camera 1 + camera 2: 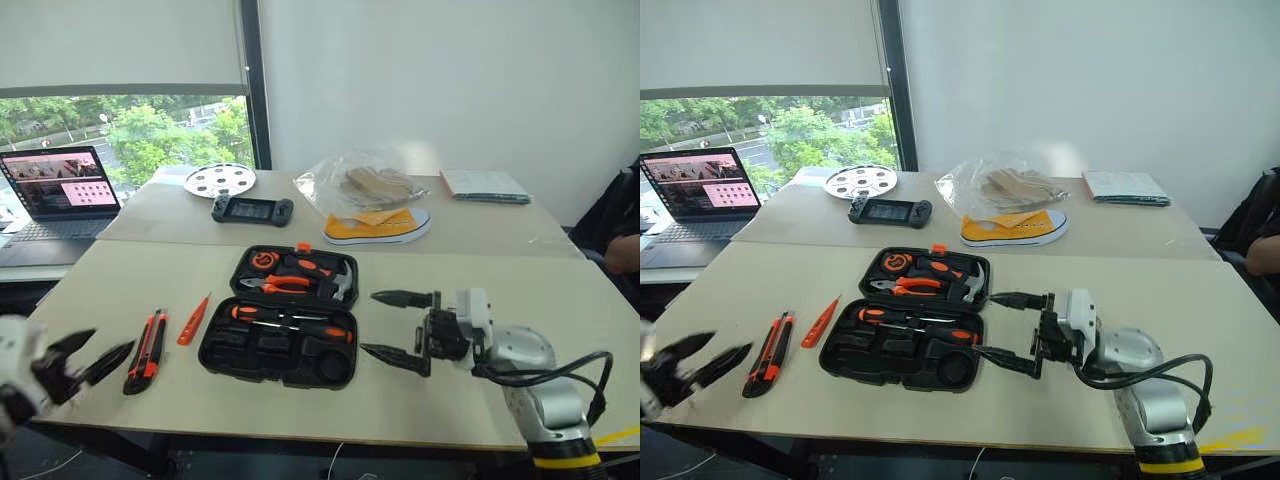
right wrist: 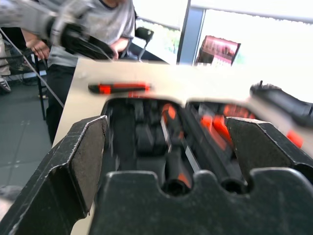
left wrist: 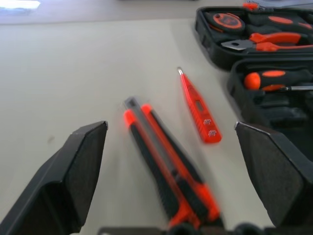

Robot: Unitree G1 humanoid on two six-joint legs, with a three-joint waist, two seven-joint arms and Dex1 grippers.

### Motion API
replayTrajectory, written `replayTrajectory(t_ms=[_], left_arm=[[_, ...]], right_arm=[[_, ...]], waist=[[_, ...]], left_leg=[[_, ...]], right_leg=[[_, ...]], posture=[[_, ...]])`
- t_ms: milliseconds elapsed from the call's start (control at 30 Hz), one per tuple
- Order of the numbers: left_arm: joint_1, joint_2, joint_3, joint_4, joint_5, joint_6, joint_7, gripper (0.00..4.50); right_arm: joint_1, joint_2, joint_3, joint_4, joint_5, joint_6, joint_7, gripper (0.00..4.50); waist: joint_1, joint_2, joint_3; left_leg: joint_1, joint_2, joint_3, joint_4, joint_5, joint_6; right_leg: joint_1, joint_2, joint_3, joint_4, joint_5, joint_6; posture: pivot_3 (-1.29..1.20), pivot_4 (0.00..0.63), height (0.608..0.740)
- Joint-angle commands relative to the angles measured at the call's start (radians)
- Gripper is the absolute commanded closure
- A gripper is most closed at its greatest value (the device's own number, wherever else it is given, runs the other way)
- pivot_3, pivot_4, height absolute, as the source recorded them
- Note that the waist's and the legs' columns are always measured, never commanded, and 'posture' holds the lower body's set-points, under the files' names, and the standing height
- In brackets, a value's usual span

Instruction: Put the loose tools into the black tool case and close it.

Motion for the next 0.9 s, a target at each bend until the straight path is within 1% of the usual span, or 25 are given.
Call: replayTrajectory(t_ms=[33,167,267,367,500,533,700,733,767,833,900], left_arm=[[-0.120,0.043,-0.111,-0.035,0.000,0.197,0.098,0.00],[-0.263,0.039,-0.251,0.030,0.071,0.258,0.140,0.00],[-0.339,0.010,-0.323,0.079,0.108,0.276,0.156,0.00],[-0.367,-0.006,-0.367,0.108,0.139,0.284,0.155,0.00],[-0.371,-0.018,-0.385,0.131,0.155,0.285,0.130,1.04],[-0.371,-0.020,-0.391,0.136,0.161,0.280,0.122,1.49],[-0.399,-0.044,-0.424,0.176,0.188,0.276,0.099,3.32],[-0.402,-0.046,-0.425,0.180,0.191,0.278,0.093,3.61],[-0.404,-0.047,-0.425,0.183,0.194,0.277,0.090,4.04],[-0.405,-0.040,-0.390,0.199,0.193,0.210,0.047,4.06],[-0.429,-0.026,-0.318,0.234,0.133,0.151,-0.069,4.06]], right_arm=[[-0.031,-0.013,0.017,-0.065,0.033,0.063,-0.040,0.01],[-0.055,-0.018,0.035,-0.084,0.034,0.097,-0.056,0.01],[-0.073,-0.020,0.038,-0.093,0.041,0.117,-0.071,0.01],[-0.078,-0.025,0.036,-0.106,0.050,0.130,-0.085,0.01],[-0.067,-0.032,0.025,-0.124,0.062,0.138,-0.102,0.00],[-0.064,-0.034,0.023,-0.128,0.065,0.140,-0.107,0.00],[-0.057,-0.041,0.019,-0.140,0.073,0.143,-0.122,0.00],[-0.055,-0.041,0.019,-0.142,0.073,0.143,-0.123,0.00],[-0.053,-0.042,0.019,-0.144,0.074,0.142,-0.124,0.00],[-0.038,-0.049,0.013,-0.155,0.078,0.141,-0.123,0.00],[-0.016,-0.063,0.000,-0.167,0.089,0.143,-0.119,0.00]], waist=[[-0.010,0.000,0.000],[-0.010,-0.001,0.000],[-0.009,-0.001,0.000],[-0.009,-0.001,0.000],[-0.008,-0.001,0.000],[-0.007,-0.001,0.000],[-0.002,-0.001,0.000],[0.000,-0.001,0.000],[0.001,-0.001,0.000],[0.003,-0.001,0.000],[0.004,-0.001,0.000]], left_leg=[[0.000,0.000,0.001,-0.001,0.003,-0.006],[0.002,-0.002,0.003,-0.007,0.004,-0.007],[0.002,-0.002,0.004,-0.010,0.005,-0.008],[0.002,-0.003,0.005,-0.010,0.005,-0.008],[0.002,-0.003,0.006,-0.010,0.005,-0.008],[0.002,-0.003,0.006,-0.010,0.005,-0.008],[0.003,-0.004,0.006,-0.010,0.005,-0.007],[0.003,-0.004,0.005,-0.010,0.005,-0.007],[0.003,-0.004,0.005,-0.010,0.005,-0.007],[0.003,-0.005,0.005,-0.010,0.005,-0.007],[0.003,-0.005,0.005,-0.010,0.005,-0.007]], right_leg=[[0.000,0.000,0.001,0.000,0.003,-0.006],[-0.001,0.001,0.002,-0.002,0.003,-0.007],[-0.002,0.003,0.002,-0.003,0.003,-0.007],[-0.003,0.004,0.002,-0.004,0.002,-0.007],[-0.003,0.004,0.003,-0.004,0.002,-0.006],[-0.002,0.004,0.003,-0.004,0.002,-0.006],[-0.002,0.003,0.003,-0.002,0.002,-0.006],[-0.002,0.003,0.003,-0.002,0.002,-0.006],[-0.002,0.003,0.003,-0.002,0.002,-0.006],[-0.002,0.003,0.003,-0.002,0.002,-0.006],[-0.002,0.003,0.003,-0.002,0.002,-0.006]], posture=[[0.00,0.150,0.740],[0.00,0.150,0.740],[0.00,0.150,0.740],[0.00,0.150,0.740],[0.00,0.150,0.740],[0.00,0.150,0.740],[0.00,0.150,0.740],[0.00,0.150,0.740],[0.00,0.150,0.740],[0.00,0.150,0.740],[0.00,0.150,0.740]])
